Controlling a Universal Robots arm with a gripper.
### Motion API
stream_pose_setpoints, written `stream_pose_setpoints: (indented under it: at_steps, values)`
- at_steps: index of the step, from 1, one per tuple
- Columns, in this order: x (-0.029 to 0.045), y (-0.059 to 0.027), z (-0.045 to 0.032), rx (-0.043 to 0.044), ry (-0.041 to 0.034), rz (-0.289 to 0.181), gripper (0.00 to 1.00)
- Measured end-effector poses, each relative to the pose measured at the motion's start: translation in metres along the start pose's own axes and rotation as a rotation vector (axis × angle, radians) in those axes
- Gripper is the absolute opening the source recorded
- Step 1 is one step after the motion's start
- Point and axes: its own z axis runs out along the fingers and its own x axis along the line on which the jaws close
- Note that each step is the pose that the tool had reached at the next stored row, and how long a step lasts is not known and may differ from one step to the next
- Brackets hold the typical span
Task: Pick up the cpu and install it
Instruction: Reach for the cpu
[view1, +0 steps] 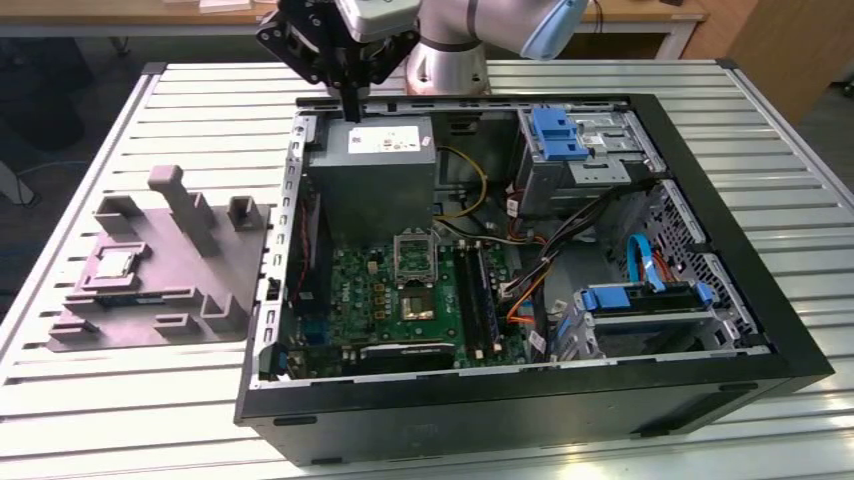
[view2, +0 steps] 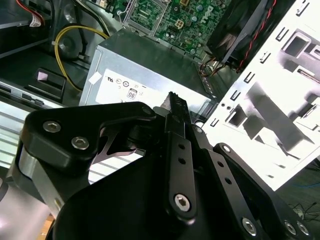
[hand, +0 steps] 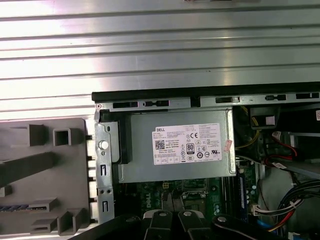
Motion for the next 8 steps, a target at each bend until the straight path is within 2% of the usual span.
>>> stream_pose_setpoints:
  at_steps: [8]
  values:
    - [0.0016,-0.0001,0.0,0.0,0.0,0.0,0.11]
